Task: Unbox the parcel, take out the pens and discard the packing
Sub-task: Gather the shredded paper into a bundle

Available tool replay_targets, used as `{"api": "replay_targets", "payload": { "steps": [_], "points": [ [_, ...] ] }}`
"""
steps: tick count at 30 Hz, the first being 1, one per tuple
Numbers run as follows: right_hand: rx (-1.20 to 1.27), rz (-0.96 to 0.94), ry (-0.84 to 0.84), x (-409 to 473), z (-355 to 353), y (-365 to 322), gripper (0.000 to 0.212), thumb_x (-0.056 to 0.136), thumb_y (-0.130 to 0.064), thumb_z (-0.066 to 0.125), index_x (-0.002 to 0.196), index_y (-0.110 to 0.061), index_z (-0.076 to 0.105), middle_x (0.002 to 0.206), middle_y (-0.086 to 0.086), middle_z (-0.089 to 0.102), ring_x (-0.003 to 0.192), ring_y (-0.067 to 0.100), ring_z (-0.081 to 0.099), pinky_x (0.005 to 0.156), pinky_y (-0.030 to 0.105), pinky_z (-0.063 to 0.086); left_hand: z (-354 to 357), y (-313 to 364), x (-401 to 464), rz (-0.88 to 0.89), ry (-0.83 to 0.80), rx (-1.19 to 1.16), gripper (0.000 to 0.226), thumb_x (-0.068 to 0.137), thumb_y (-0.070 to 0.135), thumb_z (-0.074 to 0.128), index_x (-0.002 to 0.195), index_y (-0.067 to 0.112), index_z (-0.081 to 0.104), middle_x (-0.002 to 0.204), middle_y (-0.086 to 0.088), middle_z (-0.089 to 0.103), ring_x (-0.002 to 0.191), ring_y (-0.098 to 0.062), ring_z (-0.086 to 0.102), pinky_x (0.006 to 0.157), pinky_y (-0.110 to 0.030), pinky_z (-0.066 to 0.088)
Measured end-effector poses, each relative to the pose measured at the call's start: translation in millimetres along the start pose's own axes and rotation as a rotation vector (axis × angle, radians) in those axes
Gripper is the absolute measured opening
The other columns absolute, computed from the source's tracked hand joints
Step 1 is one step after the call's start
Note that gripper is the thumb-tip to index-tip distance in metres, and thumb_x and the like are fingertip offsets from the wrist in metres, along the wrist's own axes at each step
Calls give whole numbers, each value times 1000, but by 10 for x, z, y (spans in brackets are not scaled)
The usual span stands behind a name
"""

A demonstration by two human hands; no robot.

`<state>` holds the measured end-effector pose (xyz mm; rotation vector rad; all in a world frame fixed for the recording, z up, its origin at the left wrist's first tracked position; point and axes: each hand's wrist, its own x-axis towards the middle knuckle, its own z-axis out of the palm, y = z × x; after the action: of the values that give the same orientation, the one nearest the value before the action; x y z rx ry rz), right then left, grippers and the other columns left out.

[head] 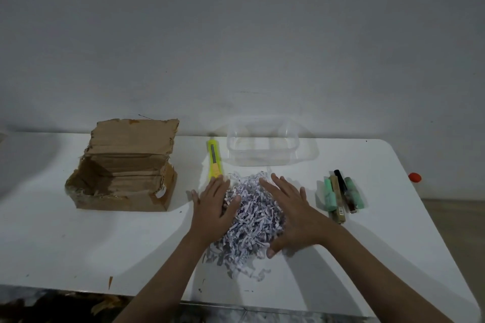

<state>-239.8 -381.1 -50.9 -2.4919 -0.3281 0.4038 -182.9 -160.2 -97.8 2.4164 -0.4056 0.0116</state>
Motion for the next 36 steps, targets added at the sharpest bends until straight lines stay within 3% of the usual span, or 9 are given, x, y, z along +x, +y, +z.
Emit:
{"api": "replay_targets", "payload": {
  "steps": [4, 8, 13, 18, 24, 27, 31, 34, 36],
  "points": [
    [222, 8, 18, 31, -131, -36, 129, 42, -64, 83, 138, -59, -3, 159, -13, -10, 145, 9, -12, 117, 58, 0, -63, 47, -82, 27, 3, -122, 80, 84, 77, 21, 134, 21, 49, 133, 5, 53, 124, -15, 47, 107, -54, 30],
    [301, 9, 103, 219, -179, -36, 115, 41, -89, 57, 141, -57, 10, 159, -14, 2, 145, 6, -2, 118, 54, 2, -141, -16, -111, 100, 102, -188, 69, 89, 68, 32, 130, 17, 53, 131, 4, 52, 123, -11, 46, 101, -45, 41],
    [222, 66, 111, 515, -81, 10, 104, 55, -96, 29, 144, -44, 23, 159, -9, 14, 147, 13, 4, 117, 56, -3, -204, -96, -253, 67, 150, -240, 66, 87, 69, 35, 134, 25, 46, 142, 3, 43, 134, -13, 36, 109, -47, 33],
    [243, 57, 40, 517, 22, -20, 90, 68, -85, 35, 143, -35, 34, 155, -5, 29, 146, 14, 15, 118, 51, -3, -194, -52, -591, -32, 11, -163, 100, 65, 87, 46, 146, 36, 18, 156, 6, 18, 144, -11, 14, 116, -46, 14],
    [439, 51, 91, 222, 42, 2, 75, 74, -69, 52, 137, -29, 44, 142, -6, 47, 128, 11, 46, 107, 29, 36, -60, 139, -678, -47, -124, 120, 137, 45, 92, 54, 149, 29, -9, 158, 5, -12, 144, -10, -14, 107, -44, -16],
    [437, 23, 94, 46, 113, 11, 90, 62, -83, 54, 138, -37, 39, 144, -10, 42, 131, 7, 42, 110, 32, 36, -27, 176, -634, -102, -101, 108, 139, 44, 91, 55, 149, 27, -10, 159, 2, -10, 144, -11, -10, 106, -46, -16],
    [336, -34, 200, -134, 244, 2, 99, 57, -84, 57, 140, -50, 16, 157, -13, 12, 145, 5, 12, 118, 41, 22, 34, 238, -596, -72, -61, 25, 137, 43, 94, 51, 148, 30, -11, 159, 0, -3, 145, -14, -6, 109, -55, -11],
    [275, -12, 385, -335, 319, -6, 114, 57, -77, 65, 149, -40, 8, 160, -11, -3, 147, 7, -2, 116, 60, 12, -15, 222, -624, -47, -27, -24, 130, 49, 93, 49, 150, 29, -3, 159, 2, -2, 146, -14, -4, 109, -59, -9],
    [177, -2, 439, -501, 445, -103, 126, 51, -78, 68, 151, -31, 5, 160, -8, -7, 147, 11, -8, 114, 61, -1, -73, 147, -660, -31, 7, -68, 117, 58, 93, 41, 150, 30, 4, 160, 2, 1, 146, -16, 0, 110, -61, -7]
  ]
}}
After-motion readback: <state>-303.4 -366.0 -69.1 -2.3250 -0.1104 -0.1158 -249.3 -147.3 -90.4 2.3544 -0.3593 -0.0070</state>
